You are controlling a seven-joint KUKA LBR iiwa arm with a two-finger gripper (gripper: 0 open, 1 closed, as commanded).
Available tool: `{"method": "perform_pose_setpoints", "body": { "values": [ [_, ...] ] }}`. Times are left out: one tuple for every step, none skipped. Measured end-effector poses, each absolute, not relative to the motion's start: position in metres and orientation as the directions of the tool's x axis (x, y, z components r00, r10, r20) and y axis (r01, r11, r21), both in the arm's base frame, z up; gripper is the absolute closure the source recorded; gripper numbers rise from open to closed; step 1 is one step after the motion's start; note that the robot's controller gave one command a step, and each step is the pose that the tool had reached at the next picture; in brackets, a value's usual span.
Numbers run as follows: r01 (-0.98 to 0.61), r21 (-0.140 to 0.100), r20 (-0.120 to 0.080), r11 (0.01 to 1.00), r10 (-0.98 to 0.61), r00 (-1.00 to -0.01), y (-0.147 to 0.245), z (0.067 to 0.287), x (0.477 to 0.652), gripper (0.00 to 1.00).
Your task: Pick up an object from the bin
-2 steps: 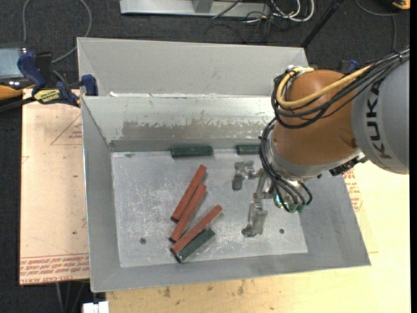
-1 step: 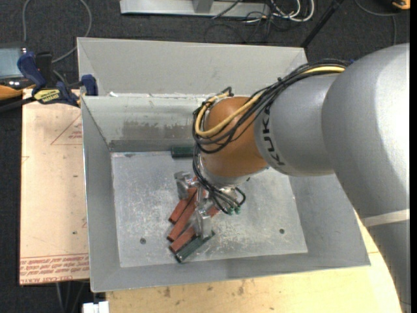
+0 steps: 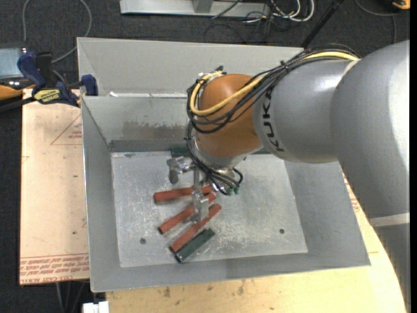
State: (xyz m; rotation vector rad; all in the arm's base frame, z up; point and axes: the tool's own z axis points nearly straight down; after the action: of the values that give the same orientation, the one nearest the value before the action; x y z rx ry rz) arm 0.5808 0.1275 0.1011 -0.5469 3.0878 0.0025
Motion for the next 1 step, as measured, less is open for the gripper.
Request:
{"method": "perform_pose_setpoints", "body": {
  "values": [
    [-0.563,0.001,-0.003,0.826,-0.563,-0.826,0.1476,0.1028,0.5748,0.00]
  ]
}}
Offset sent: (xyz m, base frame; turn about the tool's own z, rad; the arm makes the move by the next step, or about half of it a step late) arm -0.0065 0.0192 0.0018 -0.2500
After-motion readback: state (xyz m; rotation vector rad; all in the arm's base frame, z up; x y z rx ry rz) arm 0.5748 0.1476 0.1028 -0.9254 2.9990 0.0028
